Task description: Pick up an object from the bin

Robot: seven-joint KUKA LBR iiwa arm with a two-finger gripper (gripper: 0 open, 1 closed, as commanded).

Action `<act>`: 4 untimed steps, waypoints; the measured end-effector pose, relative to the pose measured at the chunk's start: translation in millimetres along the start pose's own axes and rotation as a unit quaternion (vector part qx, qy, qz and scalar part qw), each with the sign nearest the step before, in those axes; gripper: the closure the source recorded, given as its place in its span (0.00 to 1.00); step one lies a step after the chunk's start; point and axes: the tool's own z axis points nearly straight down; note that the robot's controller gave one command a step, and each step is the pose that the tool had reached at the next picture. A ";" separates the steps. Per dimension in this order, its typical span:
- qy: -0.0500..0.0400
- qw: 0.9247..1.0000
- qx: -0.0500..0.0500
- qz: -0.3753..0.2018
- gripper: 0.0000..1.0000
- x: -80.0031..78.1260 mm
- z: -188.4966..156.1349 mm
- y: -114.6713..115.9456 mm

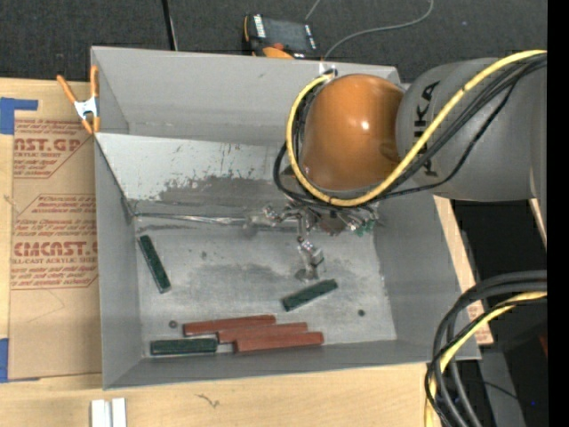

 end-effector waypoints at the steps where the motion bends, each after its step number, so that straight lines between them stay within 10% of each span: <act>1: 0.007 1.000 -0.005 0.024 0.00 67.4 47.7 35.4; 2: 0.003 0.999 -0.001 0.038 0.00 75.0 86.6 -45.2; 3: 0.002 0.999 -0.003 0.034 1.00 71.7 83.3 -40.5; 4: -0.001 1.000 0.001 0.028 1.00 60.0 -55.5 -54.5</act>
Offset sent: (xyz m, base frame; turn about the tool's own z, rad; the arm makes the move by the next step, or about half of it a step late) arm -0.0698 -0.0167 -0.0450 0.0473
